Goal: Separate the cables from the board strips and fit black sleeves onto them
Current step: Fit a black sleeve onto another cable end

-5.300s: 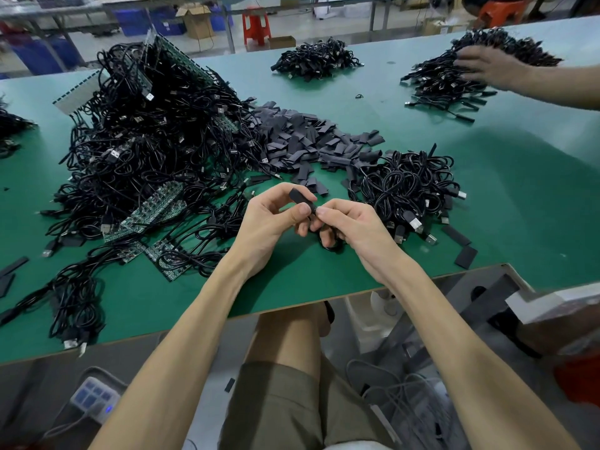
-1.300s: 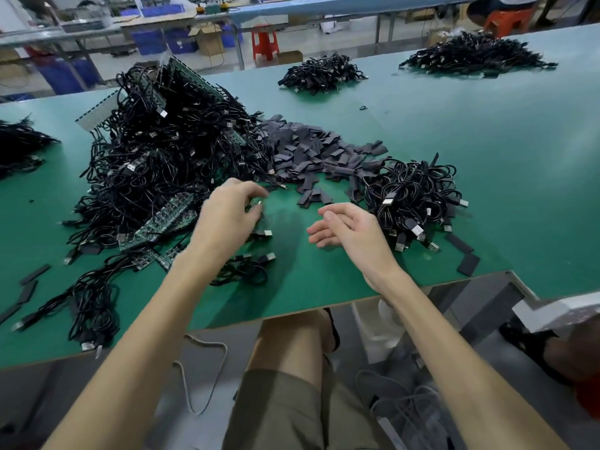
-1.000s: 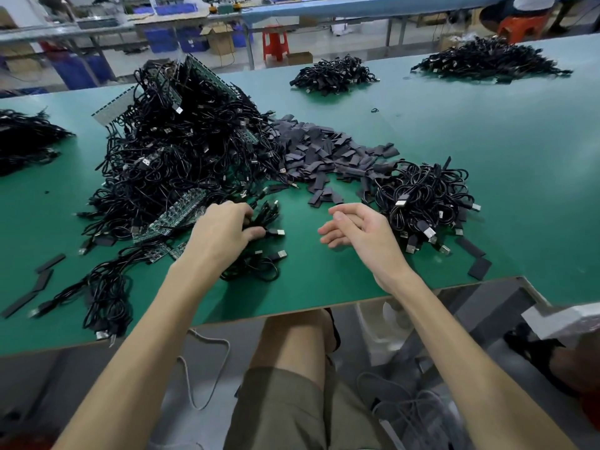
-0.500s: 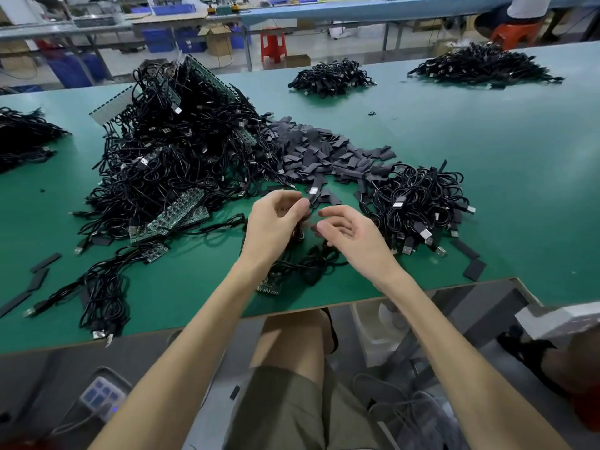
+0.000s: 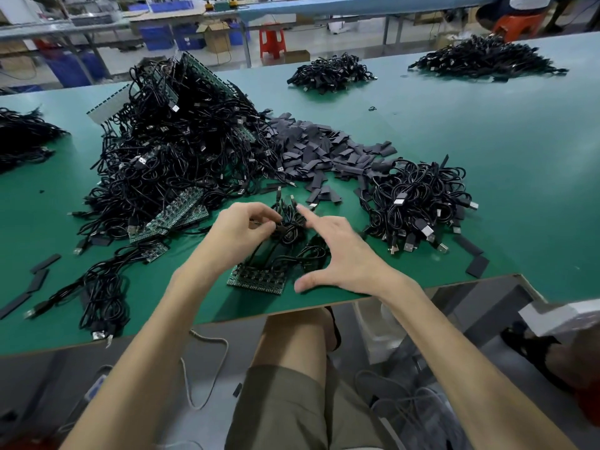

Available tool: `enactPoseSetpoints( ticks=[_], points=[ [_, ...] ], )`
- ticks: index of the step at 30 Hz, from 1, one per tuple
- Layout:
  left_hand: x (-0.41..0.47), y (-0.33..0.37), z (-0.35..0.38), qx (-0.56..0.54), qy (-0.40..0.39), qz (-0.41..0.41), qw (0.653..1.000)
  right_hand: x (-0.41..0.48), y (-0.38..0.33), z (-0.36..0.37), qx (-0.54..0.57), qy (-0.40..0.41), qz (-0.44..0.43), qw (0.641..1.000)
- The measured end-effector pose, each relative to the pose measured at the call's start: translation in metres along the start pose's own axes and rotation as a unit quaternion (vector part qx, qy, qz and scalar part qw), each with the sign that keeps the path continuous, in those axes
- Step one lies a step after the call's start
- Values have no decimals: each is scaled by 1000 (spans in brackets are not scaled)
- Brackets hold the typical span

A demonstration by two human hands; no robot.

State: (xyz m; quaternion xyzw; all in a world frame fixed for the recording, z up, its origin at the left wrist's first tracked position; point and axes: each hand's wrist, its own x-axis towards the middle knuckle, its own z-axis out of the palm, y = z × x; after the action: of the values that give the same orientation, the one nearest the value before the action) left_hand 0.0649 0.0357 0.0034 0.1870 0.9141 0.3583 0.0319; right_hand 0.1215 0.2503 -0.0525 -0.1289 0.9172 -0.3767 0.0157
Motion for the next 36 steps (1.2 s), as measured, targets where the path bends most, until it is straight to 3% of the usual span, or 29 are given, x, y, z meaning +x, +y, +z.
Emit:
enactPoseSetpoints(
  ticks=[3, 11, 17, 23, 30, 36],
  points=[
    [-4, -2, 4, 29, -32, 16, 999, -1, -2, 1, -2, 29, -13, 999],
    [-13, -3, 20, 15, 5, 31, 999, -3, -3, 0, 76, 137, 3, 988],
    [-34, -5, 16, -35, 108, 145, 983, -2, -6, -4, 183, 229, 25, 956],
    [-49, -3, 17, 23, 22, 216, 976, -2, -6, -4, 206, 262, 40, 942],
    [-39, 2, 36, 11, 160, 208, 965, -4, -5, -5, 170, 248, 36, 953],
    [-25, 0, 41, -13, 147, 141, 979, -9, -10, -6, 25, 257, -59, 964]
  ],
)
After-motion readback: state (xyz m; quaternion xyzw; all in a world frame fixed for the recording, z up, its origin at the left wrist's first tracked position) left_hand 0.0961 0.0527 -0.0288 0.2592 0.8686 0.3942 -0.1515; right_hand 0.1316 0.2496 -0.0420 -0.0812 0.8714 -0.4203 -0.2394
